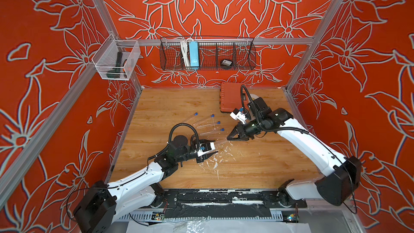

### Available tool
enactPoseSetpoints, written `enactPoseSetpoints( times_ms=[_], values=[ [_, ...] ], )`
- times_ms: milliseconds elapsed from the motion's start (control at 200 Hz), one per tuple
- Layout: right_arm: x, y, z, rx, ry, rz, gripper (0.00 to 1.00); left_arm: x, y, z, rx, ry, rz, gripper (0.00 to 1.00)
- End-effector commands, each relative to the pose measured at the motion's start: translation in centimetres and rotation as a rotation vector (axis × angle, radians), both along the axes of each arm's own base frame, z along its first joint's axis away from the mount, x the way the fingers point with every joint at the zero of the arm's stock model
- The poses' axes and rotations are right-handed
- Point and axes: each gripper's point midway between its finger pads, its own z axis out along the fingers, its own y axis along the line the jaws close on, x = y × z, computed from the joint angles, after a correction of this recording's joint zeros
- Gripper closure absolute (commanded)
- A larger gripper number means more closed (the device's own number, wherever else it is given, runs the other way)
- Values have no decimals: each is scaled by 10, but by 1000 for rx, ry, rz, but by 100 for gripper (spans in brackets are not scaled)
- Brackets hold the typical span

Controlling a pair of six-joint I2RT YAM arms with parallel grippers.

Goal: Insert stoppers into test tubes
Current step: Pick up the test tube at the center of the board.

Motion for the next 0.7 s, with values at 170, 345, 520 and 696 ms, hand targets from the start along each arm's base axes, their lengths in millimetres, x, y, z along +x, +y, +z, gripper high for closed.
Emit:
enactPoseSetpoints(
  times_ms=[170, 345, 520, 696],
  values=[
    [-3, 12, 6, 29, 22, 41, 88, 11, -3, 5, -17, 18, 38, 57],
    [4, 14, 1, 2, 0, 20, 88, 13, -5, 8, -24, 20, 42, 62],
    [7, 22, 1, 14, -4, 18, 88, 15, -7, 8, -30, 32, 44, 67],
    [9, 24, -2, 6, -7, 13, 88, 15, -8, 10, -35, 31, 42, 75]
  ],
)
